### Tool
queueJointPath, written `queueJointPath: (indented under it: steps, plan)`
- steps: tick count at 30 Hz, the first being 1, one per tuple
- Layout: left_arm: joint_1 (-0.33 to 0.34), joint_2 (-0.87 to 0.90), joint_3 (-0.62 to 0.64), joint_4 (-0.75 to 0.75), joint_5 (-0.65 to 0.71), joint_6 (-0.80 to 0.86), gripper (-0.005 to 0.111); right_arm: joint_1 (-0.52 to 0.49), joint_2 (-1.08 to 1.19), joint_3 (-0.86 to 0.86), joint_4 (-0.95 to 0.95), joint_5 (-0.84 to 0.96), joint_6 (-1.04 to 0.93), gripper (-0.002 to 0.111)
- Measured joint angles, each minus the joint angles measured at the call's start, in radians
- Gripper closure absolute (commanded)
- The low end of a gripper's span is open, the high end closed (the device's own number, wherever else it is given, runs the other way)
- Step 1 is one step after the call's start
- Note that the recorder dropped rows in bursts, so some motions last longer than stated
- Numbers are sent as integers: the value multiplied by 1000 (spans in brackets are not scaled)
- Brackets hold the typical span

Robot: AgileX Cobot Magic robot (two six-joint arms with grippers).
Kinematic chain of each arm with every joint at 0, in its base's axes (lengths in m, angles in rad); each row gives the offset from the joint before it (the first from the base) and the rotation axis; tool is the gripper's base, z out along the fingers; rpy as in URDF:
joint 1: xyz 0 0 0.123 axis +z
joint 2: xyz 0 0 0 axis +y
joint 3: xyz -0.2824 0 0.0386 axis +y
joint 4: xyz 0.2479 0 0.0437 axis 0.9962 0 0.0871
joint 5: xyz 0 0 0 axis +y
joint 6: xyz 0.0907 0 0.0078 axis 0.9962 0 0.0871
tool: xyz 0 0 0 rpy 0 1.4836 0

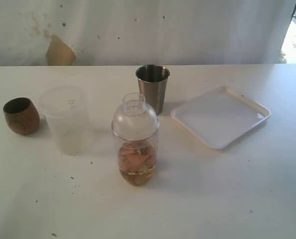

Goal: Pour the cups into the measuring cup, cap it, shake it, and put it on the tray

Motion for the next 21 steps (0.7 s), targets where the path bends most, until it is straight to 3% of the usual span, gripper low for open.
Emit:
queueJointPath:
  steps: [11, 21]
  plan:
    - [18, 0, 0, 99, -16, -11, 107, 0, 0, 0, 4, 0, 0, 70]
    - [19, 0, 0, 103, -16, -7, 107, 0, 0, 0, 4, 0, 0, 70]
